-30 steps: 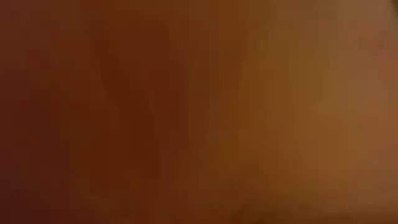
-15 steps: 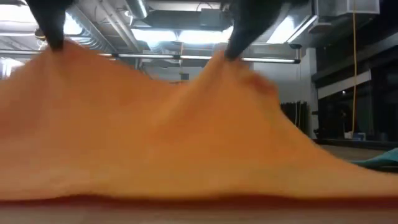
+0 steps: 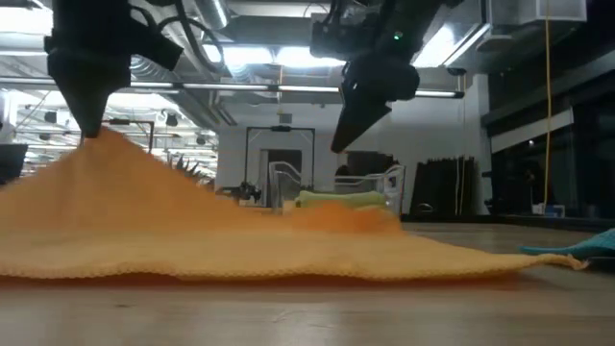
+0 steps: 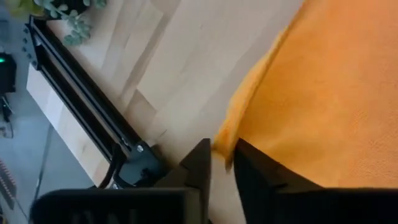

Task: Fold microfiber towels
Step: Fold the orange microfiber cloth

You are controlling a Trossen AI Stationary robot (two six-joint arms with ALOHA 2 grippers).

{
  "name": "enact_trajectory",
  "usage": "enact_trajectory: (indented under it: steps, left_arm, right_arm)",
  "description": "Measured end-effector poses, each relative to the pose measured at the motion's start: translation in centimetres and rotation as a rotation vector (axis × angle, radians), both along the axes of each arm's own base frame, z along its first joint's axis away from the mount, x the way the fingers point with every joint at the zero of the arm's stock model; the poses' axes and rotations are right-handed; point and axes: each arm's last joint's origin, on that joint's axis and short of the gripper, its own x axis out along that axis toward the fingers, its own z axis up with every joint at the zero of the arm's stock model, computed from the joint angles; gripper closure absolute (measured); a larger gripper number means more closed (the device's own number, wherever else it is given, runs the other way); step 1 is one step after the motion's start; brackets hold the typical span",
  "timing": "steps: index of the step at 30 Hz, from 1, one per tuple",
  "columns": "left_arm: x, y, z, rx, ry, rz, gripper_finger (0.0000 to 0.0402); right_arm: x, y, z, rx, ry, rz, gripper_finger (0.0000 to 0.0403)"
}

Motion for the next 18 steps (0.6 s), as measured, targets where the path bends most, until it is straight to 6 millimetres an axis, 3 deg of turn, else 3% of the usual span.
enact_trajectory:
  steps: [9,13,18]
  left_arm:
    - [0.3,1.2,0.1,0.063,0.008,-0.013,0.0249]
    - [0.2,1.1,0.1,0.038,0.017,-0.007,0.0239]
    - [0.1,0.9,0.1,-0.007,0.045,-0.02,0.024]
  right_arm:
    - [-0.2,-0.6,1.7,-0.009,0.087,0.003,0.0253]
    - [-1.8,0.1,1.5,0.023,0.239,-0.01,0.025]
    - [-4.8,0.0,1.8,0.019,0.451,-0.153,0.0256]
